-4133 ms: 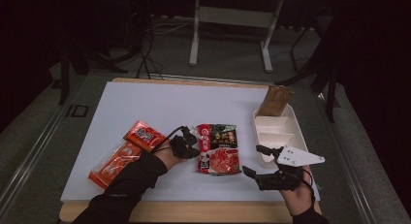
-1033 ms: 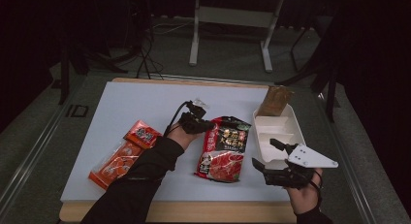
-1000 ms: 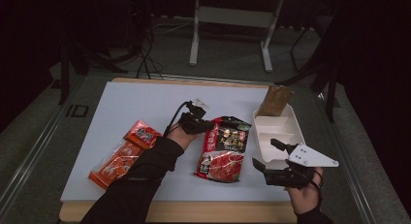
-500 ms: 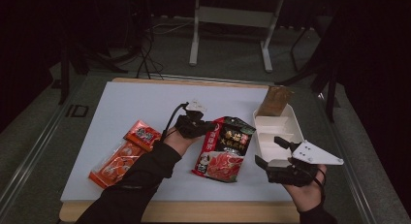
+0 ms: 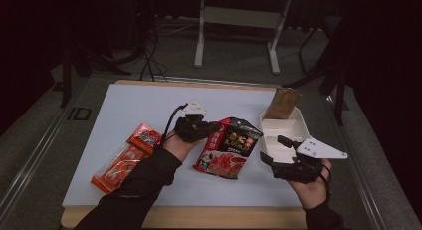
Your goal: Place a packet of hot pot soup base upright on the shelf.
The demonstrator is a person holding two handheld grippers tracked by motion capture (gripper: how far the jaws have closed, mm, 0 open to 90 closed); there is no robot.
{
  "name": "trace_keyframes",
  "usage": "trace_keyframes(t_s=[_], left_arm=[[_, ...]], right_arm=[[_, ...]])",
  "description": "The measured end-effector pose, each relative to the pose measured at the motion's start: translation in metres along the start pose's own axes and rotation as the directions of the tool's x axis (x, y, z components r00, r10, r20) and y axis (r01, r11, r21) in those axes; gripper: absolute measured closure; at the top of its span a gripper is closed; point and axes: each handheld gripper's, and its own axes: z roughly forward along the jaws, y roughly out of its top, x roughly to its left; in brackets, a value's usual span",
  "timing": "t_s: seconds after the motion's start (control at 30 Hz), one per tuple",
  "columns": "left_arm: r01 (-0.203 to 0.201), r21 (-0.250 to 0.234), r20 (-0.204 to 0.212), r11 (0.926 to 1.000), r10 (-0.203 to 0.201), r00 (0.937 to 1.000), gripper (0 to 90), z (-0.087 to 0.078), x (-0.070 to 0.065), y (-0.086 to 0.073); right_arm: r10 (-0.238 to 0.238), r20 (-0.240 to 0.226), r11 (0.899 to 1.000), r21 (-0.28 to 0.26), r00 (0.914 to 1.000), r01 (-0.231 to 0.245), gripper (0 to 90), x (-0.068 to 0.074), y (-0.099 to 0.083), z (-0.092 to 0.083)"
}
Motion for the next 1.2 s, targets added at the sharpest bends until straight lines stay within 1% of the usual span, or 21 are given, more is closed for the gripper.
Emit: trace_keyframes(t_s=[0.1,0.23,0.3,0.37,0.5,0.53,0.57,0.63,0.67,0.7,0.73,0.77,0.8,0.83,0.87,0.9,0.97,1.0,1.03,1.13,1.2], left_arm=[[0.009,-0.025,0.017,0.9996,-0.009,0.9998,87.1,-0.004,-0.001,0.001],[0.025,-0.064,0.062,0.9977,-0.021,0.9979,87.1,-0.010,-0.001,0.003],[0.028,-0.088,0.079,0.9957,-0.021,0.9966,87.0,-0.012,-0.003,0.003],[0.032,-0.114,0.107,0.9930,-0.020,0.9940,87.0,-0.013,-0.005,0.003],[0.041,-0.151,0.136,0.9878,-0.020,0.9905,87.0,-0.015,-0.009,0.005],[0.040,-0.162,0.137,0.9860,-0.018,0.9904,87.0,-0.015,-0.011,0.005],[0.040,-0.170,0.141,0.9846,-0.016,0.9900,87.0,-0.015,-0.012,0.005],[0.032,-0.186,0.134,0.9820,-0.007,0.9909,87.0,-0.015,-0.016,0.005],[0.030,-0.187,0.134,0.9820,-0.005,0.9909,87.0,-0.014,-0.018,0.005],[0.027,-0.182,0.134,0.9829,-0.003,0.9909,87.0,-0.013,-0.019,0.005],[0.022,-0.177,0.133,0.9840,0.002,0.9912,87.0,-0.012,-0.019,0.005],[0.023,-0.176,0.131,0.9841,0.000,0.9914,87.0,-0.011,-0.020,0.004],[0.034,-0.176,0.137,0.9839,-0.010,0.9906,87.0,-0.011,-0.019,0.003],[0.034,-0.176,0.137,0.9839,-0.010,0.9906,86.9,-0.011,-0.019,0.003],[0.043,-0.176,0.134,0.9834,-0.020,0.9907,86.9,-0.010,-0.017,0.001],[0.043,-0.181,0.134,0.9825,-0.019,0.9908,86.9,-0.010,-0.017,0.000],[0.048,-0.168,0.147,0.9846,-0.024,0.9888,86.7,-0.009,-0.015,-0.002],[0.043,-0.168,0.152,0.9848,-0.018,0.9883,86.6,-0.009,-0.014,-0.003],[0.043,-0.160,0.159,0.9861,-0.017,0.9871,86.5,-0.009,-0.012,-0.003],[0.047,-0.162,0.179,0.9857,-0.017,0.9836,85.7,-0.008,-0.011,-0.007],[0.062,-0.154,0.195,0.9861,-0.031,0.9804,84.5,-0.008,-0.009,-0.009]], right_arm=[[0.009,-0.005,1.000,0.007,0.9999,-0.009,21.8,-0.003,0.002,0.006],[0.029,-0.025,0.999,0.022,0.9993,-0.029,25.6,-0.007,0.003,0.014],[0.036,-0.027,0.999,0.027,0.9990,-0.036,25.6,-0.008,0.004,0.017],[0.038,-0.029,0.999,0.014,0.9988,-0.038,26.8,-0.008,0.007,0.019],[0.041,-0.035,0.999,0.021,0.9986,-0.040,30.0,-0.007,0.011,0.022],[0.041,-0.038,0.999,0.023,0.9984,-0.040,34.1,-0.007,0.011,0.023],[0.040,-0.048,0.999,0.029,0.9980,-0.039,42.0,-0.007,0.012,0.024],[0.044,-0.055,0.998,0.040,0.9975,-0.042,46.2,-0.007,0.013,0.026],[0.045,-0.062,0.998,0.047,0.9971,-0.042,50.9,-0.007,0.013,0.026],[0.042,-0.060,0.998,0.039,0.9973,-0.040,53.1,-0.007,0.013,0.026],[0.050,-0.070,0.998,0.036,0.9963,-0.048,58.0,-0.007,0.014,0.026],[0.059,-0.081,0.998,0.032,0.9950,-0.057,59.2,-0.007,0.014,0.026],[0.058,-0.074,0.998,0.027,0.9956,-0.056,63.8,-0.007,0.015,0.026],[0.050,-0.068,0.998,0.032,0.9964,-0.048,67.1,-0.007,0.016,0.025],[0.047,-0.074,0.998,0.045,0.9962,-0.043,69.5,-0.007,0.018,0.025],[0.046,-0.084,0.998,0.050,0.9954,-0.041,71.6,-0.008,0.018,0.025],[0.063,-0.109,0.997,0.057,0.9920,-0.058,74.4,-0.009,0.018,0.025],[0.066,-0.114,0.996,0.060,0.9912,-0.060,75.1,-0.009,0.018,0.025],[0.065,-0.114,0.996,0.063,0.9913,-0.058,75.6,-0.009,0.018,0.025],[0.082,-0.124,0.995,0.073,0.9889,-0.073,76.8,-0.009,0.019,0.024],[0.085,-0.124,0.994,0.079,0.9886,-0.076,77.1,-0.009,0.020,0.024]])
